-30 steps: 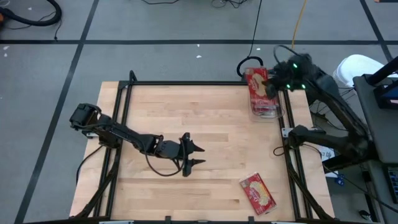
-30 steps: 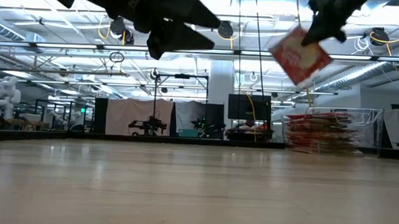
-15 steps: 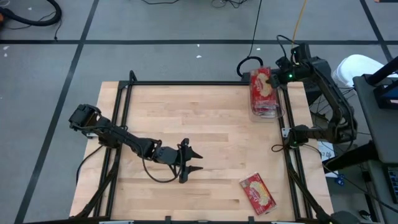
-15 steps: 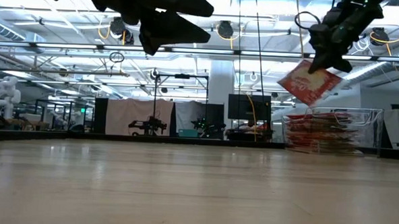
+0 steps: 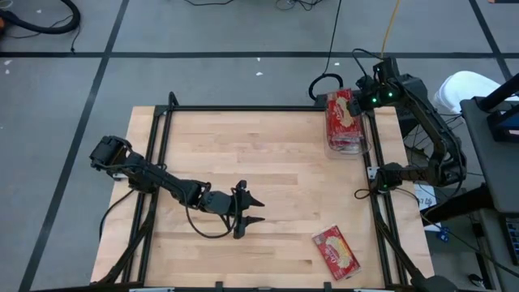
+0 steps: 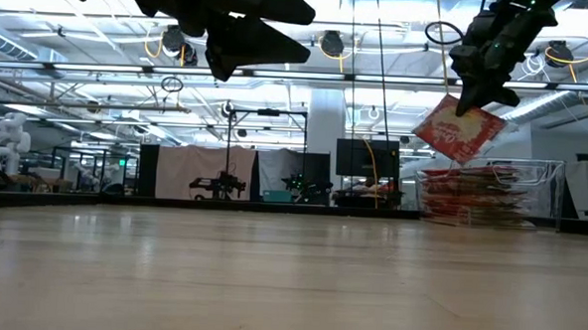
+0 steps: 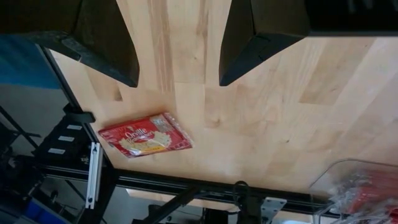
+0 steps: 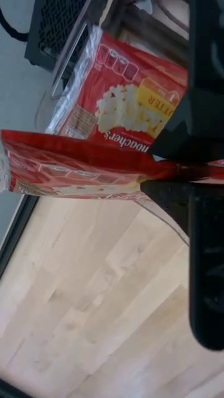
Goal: Sort popcorn bags into baskets
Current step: Put the red popcorn bag into the transparent bin
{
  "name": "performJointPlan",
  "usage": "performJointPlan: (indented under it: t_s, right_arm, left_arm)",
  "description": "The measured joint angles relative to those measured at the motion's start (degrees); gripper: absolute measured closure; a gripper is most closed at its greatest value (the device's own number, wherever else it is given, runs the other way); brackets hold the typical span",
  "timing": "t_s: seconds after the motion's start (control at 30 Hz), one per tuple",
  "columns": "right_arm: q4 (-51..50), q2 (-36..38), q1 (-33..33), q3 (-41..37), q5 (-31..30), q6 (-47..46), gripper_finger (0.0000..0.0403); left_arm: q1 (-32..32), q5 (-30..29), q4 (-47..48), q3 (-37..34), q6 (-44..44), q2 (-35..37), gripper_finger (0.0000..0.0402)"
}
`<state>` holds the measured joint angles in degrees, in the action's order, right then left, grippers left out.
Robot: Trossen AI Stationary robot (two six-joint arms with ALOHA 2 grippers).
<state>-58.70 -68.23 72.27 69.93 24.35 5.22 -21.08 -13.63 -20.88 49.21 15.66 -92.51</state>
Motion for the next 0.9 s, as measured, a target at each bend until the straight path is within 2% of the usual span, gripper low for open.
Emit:
performJointPlan:
  t_s: [0.27,0.6,0.7,0.8,0.9]
  right_arm:
    - [0.0,-0.1,0.0,0.0,-0.3,0.1,0.0351]
    - [-1.4,0.2,-0.1,-0.1,-0.1,3.1,0.0349]
    - [-1.1,2.0,-2.0,-1.3,-0.2,3.1,0.0349]
    - [1.1,5.6,-6.2,-3.8,-0.1,2.9,0.0349]
    - [6.2,10.8,-12.7,-7.2,-0.3,-1.6,0.0349]
  left_arm:
    - [0.0,0.0,0.0,0.0,0.7,0.0,0.0174]
    - [0.0,0.0,0.0,0.0,0.8,0.0,0.0174]
    - [0.0,-0.5,0.0,0.0,-0.3,0.0,0.0174]
    - [0.0,-8.4,0.1,0.0,-2.6,0.0,0.0174]
    - [1.3,-16.7,0.1,0.0,-2.9,-0.1,0.0174]
